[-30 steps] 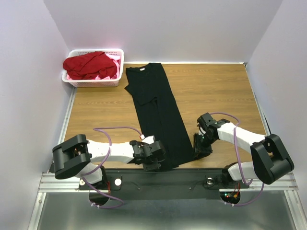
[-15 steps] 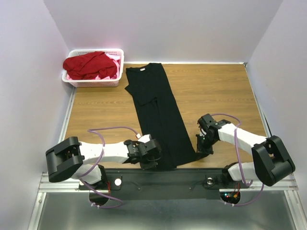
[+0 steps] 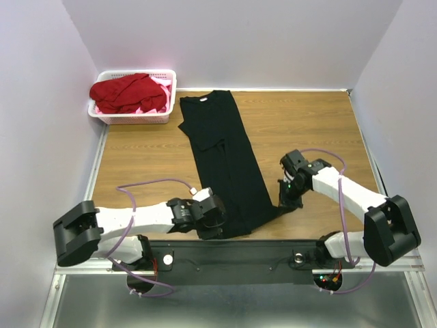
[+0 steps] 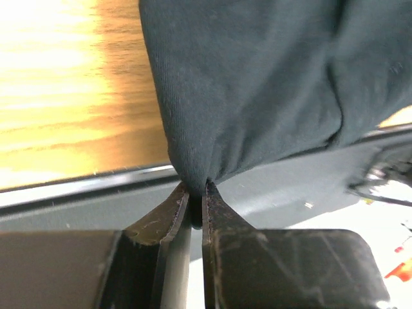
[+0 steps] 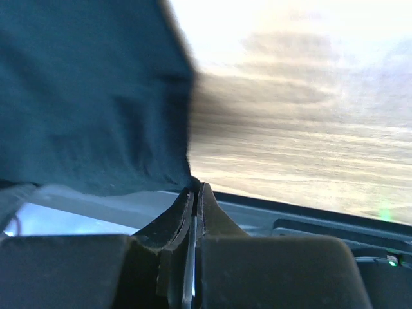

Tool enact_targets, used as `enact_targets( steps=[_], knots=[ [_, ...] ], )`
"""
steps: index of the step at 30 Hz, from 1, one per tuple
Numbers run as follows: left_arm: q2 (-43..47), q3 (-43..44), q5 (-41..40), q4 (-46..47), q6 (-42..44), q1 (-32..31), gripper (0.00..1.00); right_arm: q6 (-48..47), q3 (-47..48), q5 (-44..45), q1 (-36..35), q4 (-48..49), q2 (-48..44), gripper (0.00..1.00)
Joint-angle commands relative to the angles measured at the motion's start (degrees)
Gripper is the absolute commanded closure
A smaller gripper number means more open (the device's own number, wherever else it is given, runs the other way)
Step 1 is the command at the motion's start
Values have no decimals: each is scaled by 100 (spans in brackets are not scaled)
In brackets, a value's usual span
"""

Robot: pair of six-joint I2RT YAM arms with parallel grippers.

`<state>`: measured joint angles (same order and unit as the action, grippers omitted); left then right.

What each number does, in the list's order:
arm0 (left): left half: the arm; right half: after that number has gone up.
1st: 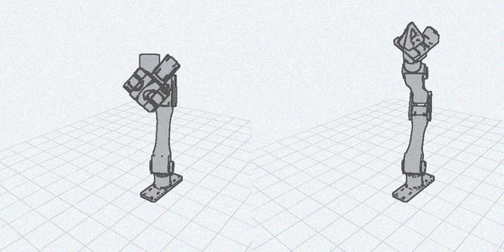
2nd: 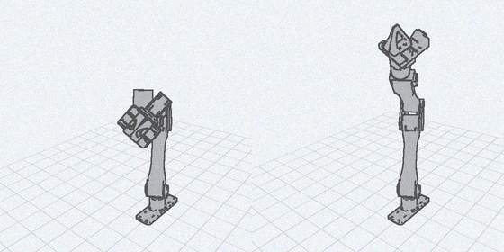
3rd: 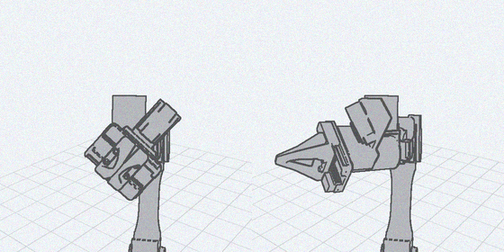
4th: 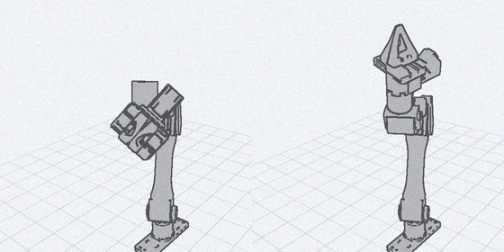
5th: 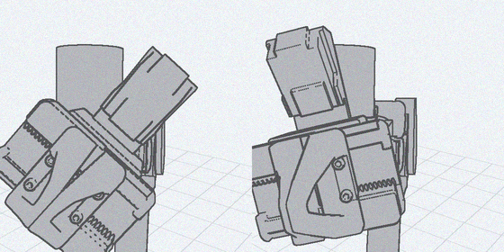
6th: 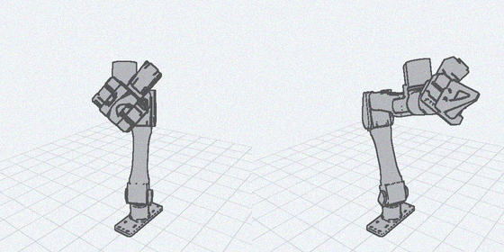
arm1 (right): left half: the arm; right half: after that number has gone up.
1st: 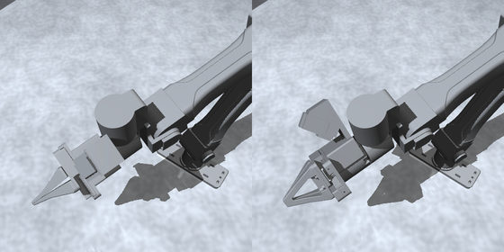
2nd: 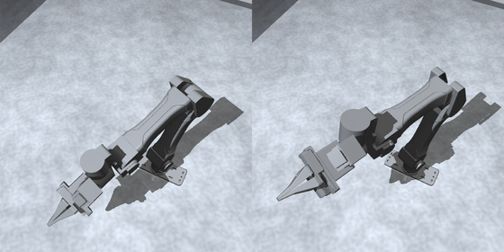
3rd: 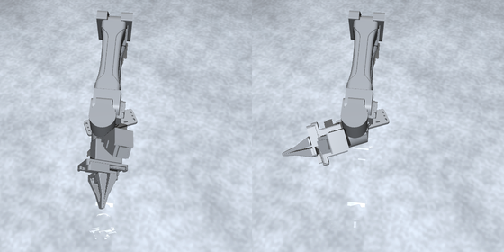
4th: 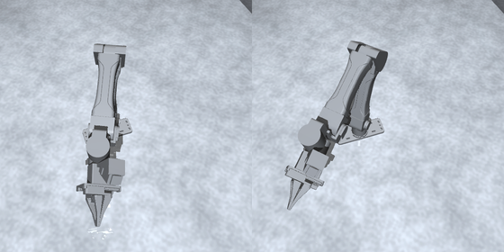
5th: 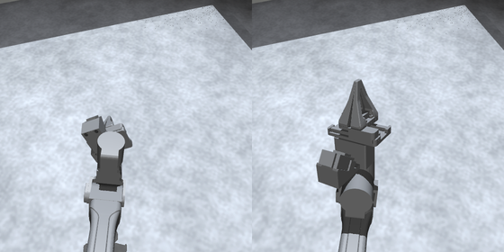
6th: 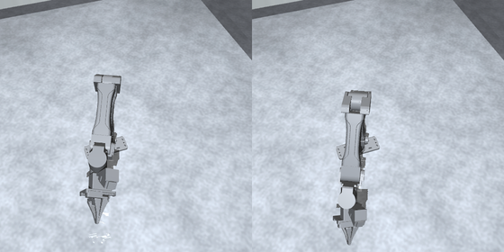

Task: Fold and stack the t-shirts
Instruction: Fold the tshirt

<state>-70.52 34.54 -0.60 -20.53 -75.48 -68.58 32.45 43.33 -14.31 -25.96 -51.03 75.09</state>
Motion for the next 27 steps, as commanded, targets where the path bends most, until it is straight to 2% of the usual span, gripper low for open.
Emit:
enact_targets(
  steps=[1,4,8,9,13,21,27],
  knots=[
    [661,351,-317,-653,-159,212,99,-203,1018,314,-32,-276,128,99],
    [1083,553,-642,-785,-178,607,99,-361,1668,437,-24,-312,452,99],
    [1251,939,-1029,-882,349,1547,99,-564,2345,525,-24,-294,1015,99],
    [1225,1027,-1091,-856,715,1723,99,-668,2503,551,2,-294,1121,99],
    [611,1449,-1214,-452,1614,2732,99,-862,3389,815,73,-241,1683,99],
    [-751,2267,-1443,58,2503,3613,100,-1109,4778,921,222,31,2992,99],
    [-1165,2557,-1636,357,2907,4062,100,-1126,5641,859,266,145,3661,99]
  ],
)
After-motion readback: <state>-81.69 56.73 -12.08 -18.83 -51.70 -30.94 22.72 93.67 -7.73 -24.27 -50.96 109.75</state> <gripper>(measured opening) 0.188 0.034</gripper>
